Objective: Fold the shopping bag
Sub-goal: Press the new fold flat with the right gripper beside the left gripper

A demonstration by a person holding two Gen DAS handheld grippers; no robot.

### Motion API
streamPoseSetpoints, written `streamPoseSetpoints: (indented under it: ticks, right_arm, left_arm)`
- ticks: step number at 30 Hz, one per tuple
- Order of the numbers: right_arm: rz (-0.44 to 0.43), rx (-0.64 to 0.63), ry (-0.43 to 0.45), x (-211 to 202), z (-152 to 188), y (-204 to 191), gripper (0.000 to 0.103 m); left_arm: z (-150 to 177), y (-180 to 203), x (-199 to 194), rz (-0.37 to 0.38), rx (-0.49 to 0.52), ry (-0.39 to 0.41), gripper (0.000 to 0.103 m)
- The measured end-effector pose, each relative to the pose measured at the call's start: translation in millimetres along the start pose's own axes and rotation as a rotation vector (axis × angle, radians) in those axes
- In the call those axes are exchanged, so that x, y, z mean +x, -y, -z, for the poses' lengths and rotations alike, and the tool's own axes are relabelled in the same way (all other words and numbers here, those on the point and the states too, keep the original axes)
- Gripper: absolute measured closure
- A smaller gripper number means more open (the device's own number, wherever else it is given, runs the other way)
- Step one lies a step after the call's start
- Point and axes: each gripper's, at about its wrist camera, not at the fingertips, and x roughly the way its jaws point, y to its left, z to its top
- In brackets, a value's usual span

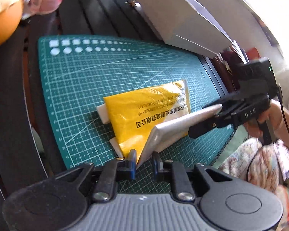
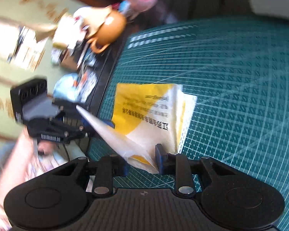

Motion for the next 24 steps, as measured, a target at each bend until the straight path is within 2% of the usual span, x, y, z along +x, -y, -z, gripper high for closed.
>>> streamPoseSetpoints:
  ticks: [2, 3, 5, 7, 10, 12, 15, 17, 22, 24]
  right_arm:
    - [0.022, -0.015, 0.016, -0.4, 0.2, -8.4, 0.074]
    - [0.029, -0.033, 0.032, -2.5, 1.4, -12.0, 0.071]
    - [0.040, -0.085, 0.100, -11.4, 7.0, -21.5, 0.051]
    - [0.038, -0.106, 0.179, -23.6, 13.1, -23.2, 0.047]
    - [0.023, -0.120, 0.254, -37.1, 23.0, -18.2, 0.048]
    - [0.029, -0.186, 0.290, -42.5, 31.4, -17.0, 0.050]
    - [0.042, -0.277, 0.297, -41.2, 38.1, -18.7, 0.056]
    - [0.064, -0.363, 0.305, -34.0, 39.9, -25.5, 0.066]
    - [0.185, -0.487, 0.367, -29.1, 34.2, -29.6, 0.066]
    - [0.212, -0.567, 0.391, -26.7, 27.3, -32.1, 0.058]
  left_arm:
    - [-2.4, -5.6, 1.9, 0.024, -0.023, -0.005, 0.085]
    - [-3.3, -8.4, 2.5, 0.037, -0.033, -0.008, 0.085]
    - [-4.2, -12.1, 3.4, 0.054, -0.047, -0.012, 0.085]
    - [-5.3, -16.1, 4.6, 0.071, -0.062, -0.015, 0.086]
    - [-7.0, -21.5, 6.2, 0.093, -0.084, -0.017, 0.086]
    - [-7.7, -26.0, 6.6, 0.107, -0.104, -0.017, 0.088]
    - [-8.5, -29.7, 6.9, 0.117, -0.115, -0.018, 0.089]
    - [-8.5, -28.8, 6.1, 0.116, -0.108, -0.017, 0.090]
    - [-8.4, -28.9, 7.2, 0.118, -0.108, -0.013, 0.090]
    - [-8.0, -29.3, 6.7, 0.120, -0.105, -0.013, 0.090]
